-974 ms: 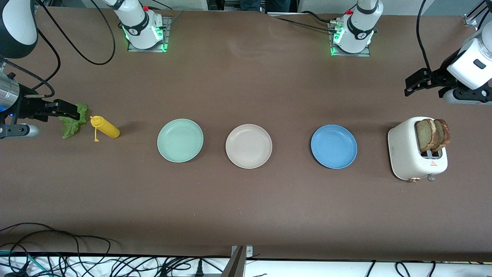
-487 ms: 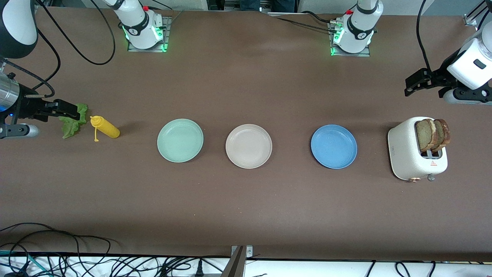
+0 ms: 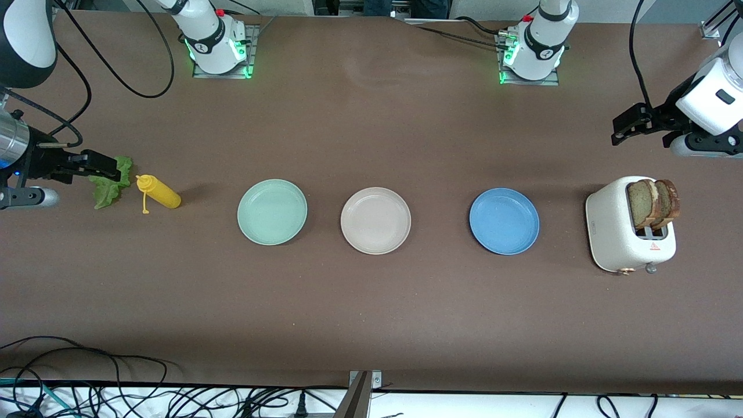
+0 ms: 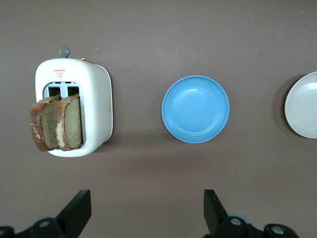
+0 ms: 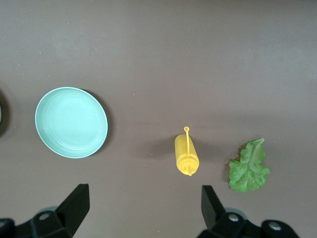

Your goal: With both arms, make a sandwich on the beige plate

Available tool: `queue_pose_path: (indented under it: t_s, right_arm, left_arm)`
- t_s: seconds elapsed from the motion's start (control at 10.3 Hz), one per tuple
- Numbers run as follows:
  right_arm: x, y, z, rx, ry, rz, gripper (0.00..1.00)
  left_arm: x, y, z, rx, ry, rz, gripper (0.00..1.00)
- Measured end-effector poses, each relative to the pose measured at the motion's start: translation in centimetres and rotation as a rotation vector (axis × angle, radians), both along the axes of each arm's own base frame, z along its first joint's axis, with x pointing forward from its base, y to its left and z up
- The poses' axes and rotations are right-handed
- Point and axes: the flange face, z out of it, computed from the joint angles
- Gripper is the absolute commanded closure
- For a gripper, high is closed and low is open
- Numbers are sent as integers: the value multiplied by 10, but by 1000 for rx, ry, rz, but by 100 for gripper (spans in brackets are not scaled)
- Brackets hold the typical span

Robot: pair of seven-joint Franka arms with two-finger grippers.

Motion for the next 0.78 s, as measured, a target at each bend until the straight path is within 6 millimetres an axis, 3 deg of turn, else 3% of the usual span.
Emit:
queue_pose_path:
  t_s: [0.39, 0.78]
  right_arm:
    - [0, 0, 0, 0, 0, 0, 0]
    - [0, 1, 0, 0, 1, 1, 0]
  left_arm:
    - [2, 6, -5, 0, 9, 11, 0]
    - [27, 39, -53, 52, 73, 49, 0]
